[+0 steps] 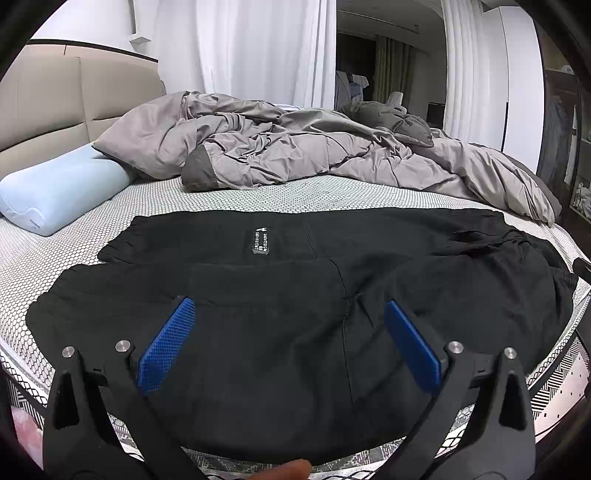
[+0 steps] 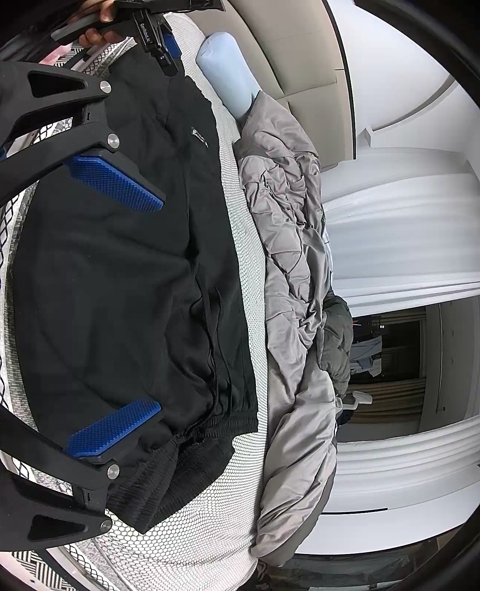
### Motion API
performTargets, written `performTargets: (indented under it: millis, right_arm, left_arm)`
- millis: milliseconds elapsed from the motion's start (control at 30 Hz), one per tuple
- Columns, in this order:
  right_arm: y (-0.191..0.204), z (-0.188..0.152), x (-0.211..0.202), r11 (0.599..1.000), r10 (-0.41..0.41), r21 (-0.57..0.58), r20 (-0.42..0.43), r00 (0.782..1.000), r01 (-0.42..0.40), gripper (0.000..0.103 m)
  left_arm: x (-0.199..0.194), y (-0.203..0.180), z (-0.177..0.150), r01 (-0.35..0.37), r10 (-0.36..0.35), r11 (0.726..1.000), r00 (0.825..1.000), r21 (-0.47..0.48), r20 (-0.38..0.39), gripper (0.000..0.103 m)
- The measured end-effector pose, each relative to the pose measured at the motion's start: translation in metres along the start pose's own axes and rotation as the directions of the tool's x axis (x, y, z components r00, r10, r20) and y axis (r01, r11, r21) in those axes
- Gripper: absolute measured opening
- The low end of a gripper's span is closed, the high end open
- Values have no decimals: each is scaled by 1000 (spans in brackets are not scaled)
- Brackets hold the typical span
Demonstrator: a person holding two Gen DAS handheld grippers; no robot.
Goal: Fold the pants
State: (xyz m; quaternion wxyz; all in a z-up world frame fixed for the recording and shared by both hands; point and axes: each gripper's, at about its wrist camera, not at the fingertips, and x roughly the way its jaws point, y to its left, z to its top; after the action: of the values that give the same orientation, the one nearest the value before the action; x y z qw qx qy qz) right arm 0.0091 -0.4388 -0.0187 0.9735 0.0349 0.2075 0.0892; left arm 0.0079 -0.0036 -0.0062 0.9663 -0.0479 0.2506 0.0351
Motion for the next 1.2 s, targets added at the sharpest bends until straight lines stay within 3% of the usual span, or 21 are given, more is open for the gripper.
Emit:
performTargets:
  millis: [1200]
  right_arm:
    - [1, 0, 1, 1000, -4, 0, -5, 1000, 4, 103]
  left_arm:
    - [0, 1, 0, 5, -5, 1000, 1000, -9, -5, 102]
